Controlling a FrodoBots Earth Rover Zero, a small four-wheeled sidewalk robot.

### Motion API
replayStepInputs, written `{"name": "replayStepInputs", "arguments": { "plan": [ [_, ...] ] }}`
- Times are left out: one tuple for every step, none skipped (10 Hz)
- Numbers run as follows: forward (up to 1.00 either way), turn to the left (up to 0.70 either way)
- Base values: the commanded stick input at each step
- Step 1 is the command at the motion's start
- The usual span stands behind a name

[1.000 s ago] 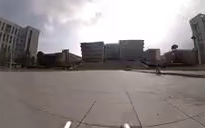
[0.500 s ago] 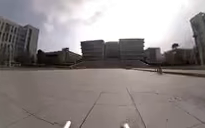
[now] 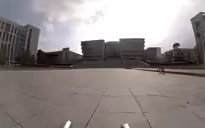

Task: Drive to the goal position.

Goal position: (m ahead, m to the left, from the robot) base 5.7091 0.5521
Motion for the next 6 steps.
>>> {"name": "replayStepInputs", "arguments": {
  "plan": [
    [0.61, 0.0],
    [0.61, 0.0],
    [0.61, 0.0],
    [0.61, 0.0],
    [0.61, 0.0],
    [0.61, 0.0]
  ]
}}
